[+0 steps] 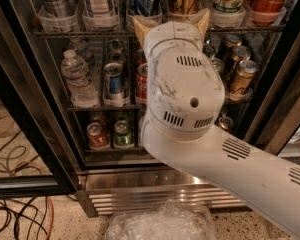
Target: Pick orange can from top shelf of fridge
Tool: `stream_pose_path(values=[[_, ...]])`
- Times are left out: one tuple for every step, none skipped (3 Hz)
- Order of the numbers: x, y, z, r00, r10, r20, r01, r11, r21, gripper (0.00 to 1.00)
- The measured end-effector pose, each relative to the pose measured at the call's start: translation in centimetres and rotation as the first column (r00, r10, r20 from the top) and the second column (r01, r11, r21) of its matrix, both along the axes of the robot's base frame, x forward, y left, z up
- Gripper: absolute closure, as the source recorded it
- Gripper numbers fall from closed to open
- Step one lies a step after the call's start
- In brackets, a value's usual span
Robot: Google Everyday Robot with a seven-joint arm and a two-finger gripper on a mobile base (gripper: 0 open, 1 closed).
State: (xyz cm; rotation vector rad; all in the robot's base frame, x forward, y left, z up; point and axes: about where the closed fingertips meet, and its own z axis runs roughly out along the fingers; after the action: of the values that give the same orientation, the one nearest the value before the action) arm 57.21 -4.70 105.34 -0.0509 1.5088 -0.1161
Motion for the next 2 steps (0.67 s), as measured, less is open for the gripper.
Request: stream_pose_path(values=[[0.61,-1.08,-0.41,0.9998,0.021,-0.005,-0.021,0.997,0.069,0.26],[1.2,-1.71,-0.38,0.9991,0.043,-0.003,-0.042,0.992,0.12,0.42]])
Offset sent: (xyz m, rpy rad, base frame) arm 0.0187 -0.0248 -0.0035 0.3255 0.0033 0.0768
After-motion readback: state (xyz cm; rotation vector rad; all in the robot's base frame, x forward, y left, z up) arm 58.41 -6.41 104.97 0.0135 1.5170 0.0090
